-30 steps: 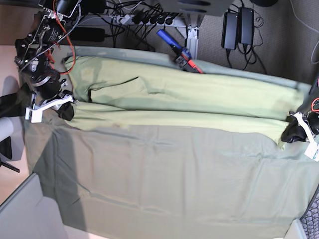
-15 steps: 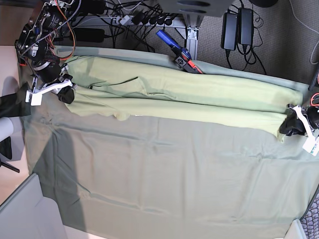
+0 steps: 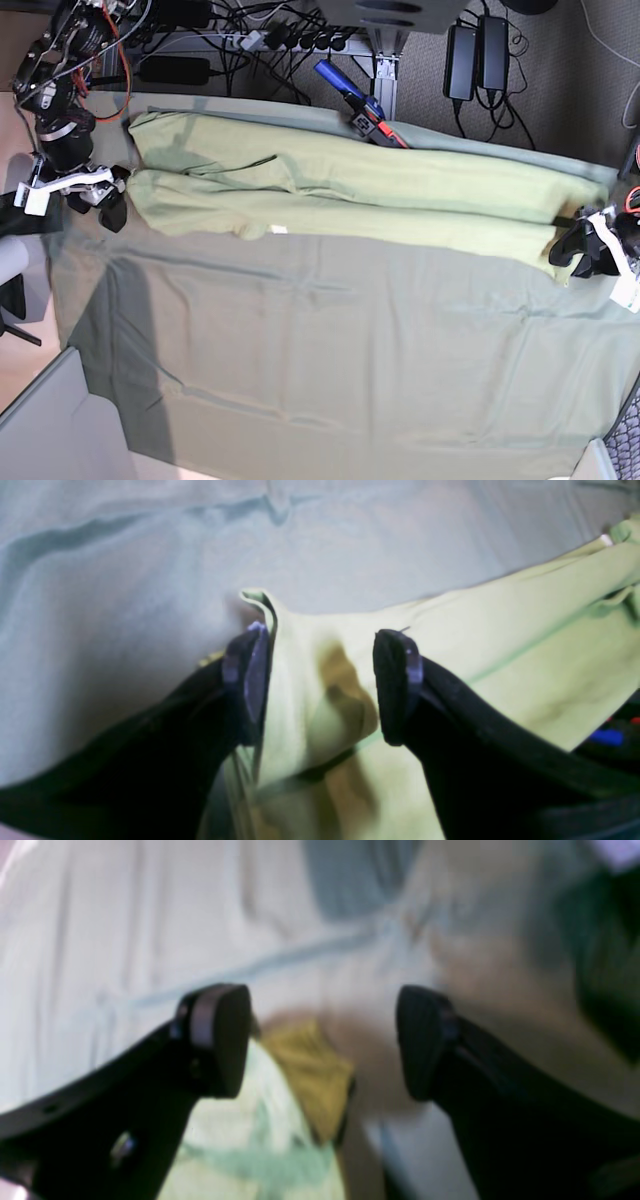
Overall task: Fold the T-shirt properly
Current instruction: 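Release the edge and regrasp the folded strip ends with both grippers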
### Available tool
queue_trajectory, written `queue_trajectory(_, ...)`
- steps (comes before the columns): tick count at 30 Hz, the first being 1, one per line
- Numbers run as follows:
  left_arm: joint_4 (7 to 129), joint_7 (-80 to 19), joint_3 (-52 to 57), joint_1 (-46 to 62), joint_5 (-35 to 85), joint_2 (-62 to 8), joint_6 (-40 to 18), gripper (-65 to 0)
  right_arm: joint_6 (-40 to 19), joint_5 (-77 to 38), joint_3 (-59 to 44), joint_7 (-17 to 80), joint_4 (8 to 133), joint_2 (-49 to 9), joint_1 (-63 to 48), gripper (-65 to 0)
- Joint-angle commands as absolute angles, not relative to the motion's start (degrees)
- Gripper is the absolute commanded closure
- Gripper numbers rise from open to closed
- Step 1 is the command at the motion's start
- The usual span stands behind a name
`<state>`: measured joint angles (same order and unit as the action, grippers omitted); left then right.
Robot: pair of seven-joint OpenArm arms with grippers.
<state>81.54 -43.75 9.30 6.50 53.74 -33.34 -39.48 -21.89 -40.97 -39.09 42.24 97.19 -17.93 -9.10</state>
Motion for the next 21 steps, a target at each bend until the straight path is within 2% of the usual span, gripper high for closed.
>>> queue_trajectory(1,82.37,-42.96,9.85,5.72,55.20,-34.59,-40.00,-35.7,-23.38,-41.80,-38.81,41.21,98.08,-18.68,-7.68,-44.3)
queue_trajectory(14,82.94,-43.59,9.85,5.76,55.92,-34.59,-40.00,-35.7,-23.33,-34.70,-25.04,40.40,93.17,-16.10,-5.26,-43.4)
queue_trajectory(15,82.94,-43.59,9.85,5.76,55.92,-34.59,-40.00,-35.7,-23.33,-34.72,-24.71,40.07,92.40,-15.73,-5.26,-38.7)
queue_trajectory(16,82.94,-43.59,9.85,5.76,55.92,-34.59,-40.00,-35.7,-23.33,-34.72,-24.64,40.05,91.83,-15.29,-5.26,-31.3)
queue_trajectory(19,82.94,-43.62,9.85,5.76,55.90,-34.59,-40.00,-35.7,-23.35,-34.70,-24.67,39.35,90.72,-15.09,-5.41,-5.6)
queue_trajectory(20,82.94,-43.72,9.85,5.78,55.88,-34.59,-40.00,-35.7,-23.35,-34.70,-24.77,38.96,90.70,-15.09,-5.45,0.0)
queue_trajectory(21,82.94,-44.01,9.85,5.78,55.90,-34.59,-40.00,-35.7,-23.35,-34.76,-24.93,39.03,90.74,-15.09,-5.43,0.0)
